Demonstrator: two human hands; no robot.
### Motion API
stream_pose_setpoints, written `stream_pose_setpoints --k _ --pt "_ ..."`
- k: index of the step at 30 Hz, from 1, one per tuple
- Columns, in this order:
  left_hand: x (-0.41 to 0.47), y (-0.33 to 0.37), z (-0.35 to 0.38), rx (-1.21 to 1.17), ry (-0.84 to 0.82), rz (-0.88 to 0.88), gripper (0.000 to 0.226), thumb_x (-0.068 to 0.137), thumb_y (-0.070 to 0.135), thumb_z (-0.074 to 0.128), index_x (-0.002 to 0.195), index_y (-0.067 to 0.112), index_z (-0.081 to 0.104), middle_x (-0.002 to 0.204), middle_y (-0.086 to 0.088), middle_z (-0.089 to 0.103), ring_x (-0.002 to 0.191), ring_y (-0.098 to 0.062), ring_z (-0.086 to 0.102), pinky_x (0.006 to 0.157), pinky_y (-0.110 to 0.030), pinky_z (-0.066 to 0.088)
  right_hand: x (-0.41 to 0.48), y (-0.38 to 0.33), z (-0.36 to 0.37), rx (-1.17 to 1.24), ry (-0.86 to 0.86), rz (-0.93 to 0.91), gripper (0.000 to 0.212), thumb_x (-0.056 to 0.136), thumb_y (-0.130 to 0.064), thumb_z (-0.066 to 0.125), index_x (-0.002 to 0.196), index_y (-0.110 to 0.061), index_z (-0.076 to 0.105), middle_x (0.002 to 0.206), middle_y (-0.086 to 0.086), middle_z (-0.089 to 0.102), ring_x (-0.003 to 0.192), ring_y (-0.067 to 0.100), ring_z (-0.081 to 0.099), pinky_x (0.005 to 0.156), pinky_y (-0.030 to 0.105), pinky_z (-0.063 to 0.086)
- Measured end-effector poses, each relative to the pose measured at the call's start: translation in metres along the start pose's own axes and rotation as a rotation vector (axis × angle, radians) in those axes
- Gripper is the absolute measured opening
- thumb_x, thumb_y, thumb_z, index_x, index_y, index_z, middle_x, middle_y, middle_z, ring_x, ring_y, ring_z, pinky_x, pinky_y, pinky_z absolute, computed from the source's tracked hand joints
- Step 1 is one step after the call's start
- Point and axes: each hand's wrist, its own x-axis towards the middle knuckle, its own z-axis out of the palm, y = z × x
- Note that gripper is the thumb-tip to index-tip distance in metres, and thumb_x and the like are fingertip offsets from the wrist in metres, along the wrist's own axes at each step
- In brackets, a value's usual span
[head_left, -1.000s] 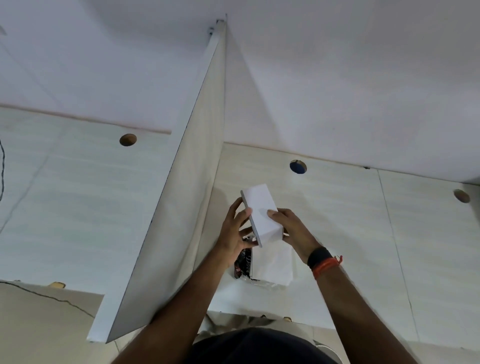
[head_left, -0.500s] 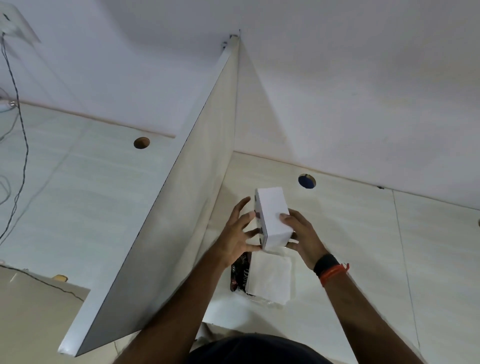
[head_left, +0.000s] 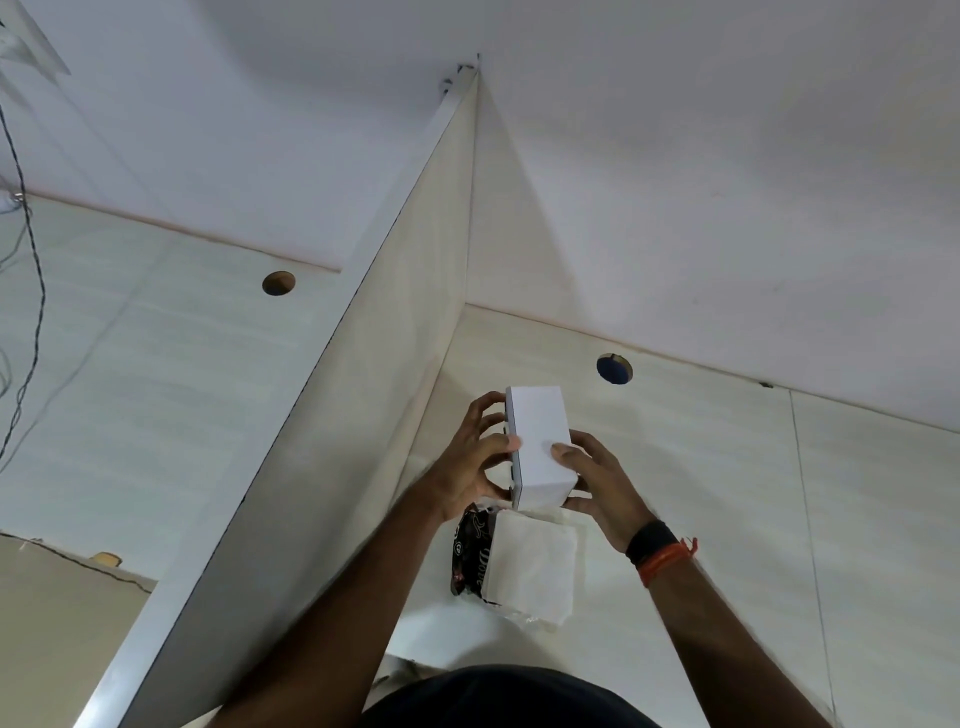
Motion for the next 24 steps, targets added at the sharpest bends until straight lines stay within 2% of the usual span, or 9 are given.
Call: stream_pose_setpoints --k 7,9,11,13,16,19,21,24 --pt "0.001 0.001 -0.001 -0.015 -0.015 -0.011 0.059 0.074 0.019 0.072 0.123 0.045 0.051 0.141 -0.007 0.044 0.123 -0.037 0.052 0.081 -0.074 0.049 0.006 0.004 -0.003 0.031 -0.014 0.007 0.060 0.071 -0.048 0.070 0.125 -0.023 0.059 0.115 0.005 0.069 0.098 0.026 0.068 0.076 0.037 0.060" --pt "0.004 -0.002 -0.010 -0.134 -0.022 -0.005 0.068 0.071 0.024 0.075 0.131 0.042 0.048 0.140 -0.011 0.047 0.126 -0.043 0.048 0.084 -0.077 0.045 0.007 0.006 -0.009 0.113 0.009 0.034 0.066 0.065 -0.056 0.069 0.121 -0.022 0.060 0.113 0.008 0.066 0.098 0.028 0.065 0.081 0.043 0.060" --pt "0.007 -0.004 -0.021 -0.331 -0.054 0.011 0.075 0.074 0.025 0.074 0.141 0.029 0.042 0.138 -0.016 0.048 0.126 -0.047 0.046 0.089 -0.079 0.041 0.010 0.009 -0.017 0.257 0.051 0.076 0.068 0.066 -0.058 0.068 0.123 -0.022 0.059 0.115 0.011 0.064 0.103 0.033 0.063 0.089 0.052 0.057" --pt "0.006 0.000 -0.026 -0.476 -0.040 0.000 0.062 0.079 0.026 0.062 0.138 0.013 0.044 0.127 -0.019 0.052 0.112 -0.041 0.052 0.086 -0.069 0.048 0.014 0.014 -0.025 0.390 0.064 0.086 0.071 0.072 -0.053 0.068 0.132 -0.017 0.055 0.121 0.015 0.063 0.106 0.035 0.063 0.086 0.053 0.057" --pt "0.005 -0.003 -0.032 -0.532 0.067 -0.059 0.047 0.084 0.030 0.047 0.123 0.007 0.057 0.109 -0.020 0.062 0.099 -0.038 0.058 0.078 -0.053 0.054 0.021 0.021 -0.033 0.579 0.028 0.078 0.061 0.080 -0.047 0.063 0.129 -0.013 0.054 0.128 0.019 0.058 0.111 0.039 0.058 0.086 0.055 0.053" --pt "0.008 -0.014 -0.030 -0.477 0.198 -0.089 0.029 0.089 0.019 0.049 0.112 0.007 0.061 0.100 -0.020 0.063 0.092 -0.036 0.061 0.077 -0.047 0.056 0.027 0.031 -0.039 0.730 -0.026 0.093 0.048 0.086 -0.047 0.051 0.119 -0.014 0.060 0.118 0.014 0.064 0.115 0.040 0.056 0.099 0.061 0.042" --pt "0.016 -0.024 -0.031 -0.315 0.351 -0.116 0.020 0.091 0.007 0.048 0.107 0.010 0.058 0.098 -0.018 0.060 0.086 -0.031 0.061 0.070 -0.039 0.056 0.033 0.042 -0.042 0.790 -0.018 0.139 0.049 0.084 -0.050 0.051 0.116 -0.015 0.064 0.113 0.013 0.067 0.118 0.041 0.055 0.105 0.067 0.034" --pt "0.031 -0.037 -0.035 -0.015 0.576 -0.131 0.034 0.093 0.005 0.049 0.127 0.006 0.046 0.105 -0.016 0.056 0.082 -0.024 0.059 0.058 -0.031 0.051 0.042 0.060 -0.044 0.829 0.033 0.244 0.061 0.079 -0.054 0.055 0.124 -0.014 0.065 0.125 0.016 0.065 0.126 0.046 0.053 0.101 0.075 0.032"
